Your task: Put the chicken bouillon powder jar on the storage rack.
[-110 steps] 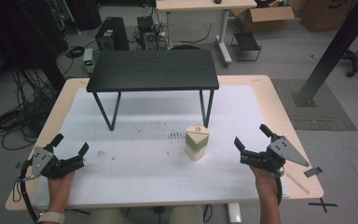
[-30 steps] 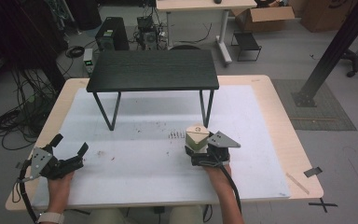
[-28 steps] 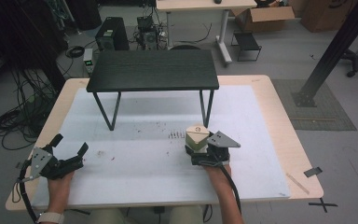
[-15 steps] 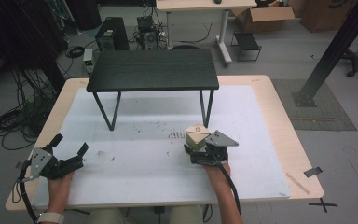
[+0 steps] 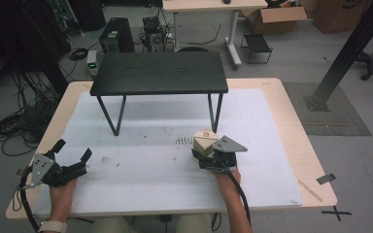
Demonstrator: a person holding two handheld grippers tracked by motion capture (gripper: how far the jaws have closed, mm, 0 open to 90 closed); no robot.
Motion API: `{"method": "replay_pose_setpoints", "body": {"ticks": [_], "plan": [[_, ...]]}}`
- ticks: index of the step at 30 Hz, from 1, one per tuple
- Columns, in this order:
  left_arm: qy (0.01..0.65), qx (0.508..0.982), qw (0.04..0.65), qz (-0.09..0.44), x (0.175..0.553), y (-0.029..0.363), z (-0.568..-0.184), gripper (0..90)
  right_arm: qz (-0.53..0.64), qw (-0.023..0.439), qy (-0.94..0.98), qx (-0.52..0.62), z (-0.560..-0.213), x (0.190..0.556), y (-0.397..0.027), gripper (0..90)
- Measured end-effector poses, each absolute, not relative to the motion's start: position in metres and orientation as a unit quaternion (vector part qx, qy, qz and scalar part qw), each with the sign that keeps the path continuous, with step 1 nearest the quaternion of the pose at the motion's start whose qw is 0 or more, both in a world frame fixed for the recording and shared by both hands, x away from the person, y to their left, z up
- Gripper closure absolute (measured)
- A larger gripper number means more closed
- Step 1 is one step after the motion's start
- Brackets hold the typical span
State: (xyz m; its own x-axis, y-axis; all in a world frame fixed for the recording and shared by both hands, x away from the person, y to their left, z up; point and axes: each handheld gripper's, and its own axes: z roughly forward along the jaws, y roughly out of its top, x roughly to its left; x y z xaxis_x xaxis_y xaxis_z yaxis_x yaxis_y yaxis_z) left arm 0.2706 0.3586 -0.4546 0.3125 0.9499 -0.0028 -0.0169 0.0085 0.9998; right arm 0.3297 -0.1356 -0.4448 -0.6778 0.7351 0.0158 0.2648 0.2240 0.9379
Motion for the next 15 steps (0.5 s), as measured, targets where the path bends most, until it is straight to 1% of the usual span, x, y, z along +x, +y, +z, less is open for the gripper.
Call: {"method": "replay_pose_setpoints", "body": {"ticks": [15], "plan": [[0.412, 0.564, 0.582, 0.417, 0.2703, 0.3592, -0.4547, 0.2, 0.523, 0.234, 0.749, 0.334, -0.4408, 0.3279, -0.1341, 28.5]]}}
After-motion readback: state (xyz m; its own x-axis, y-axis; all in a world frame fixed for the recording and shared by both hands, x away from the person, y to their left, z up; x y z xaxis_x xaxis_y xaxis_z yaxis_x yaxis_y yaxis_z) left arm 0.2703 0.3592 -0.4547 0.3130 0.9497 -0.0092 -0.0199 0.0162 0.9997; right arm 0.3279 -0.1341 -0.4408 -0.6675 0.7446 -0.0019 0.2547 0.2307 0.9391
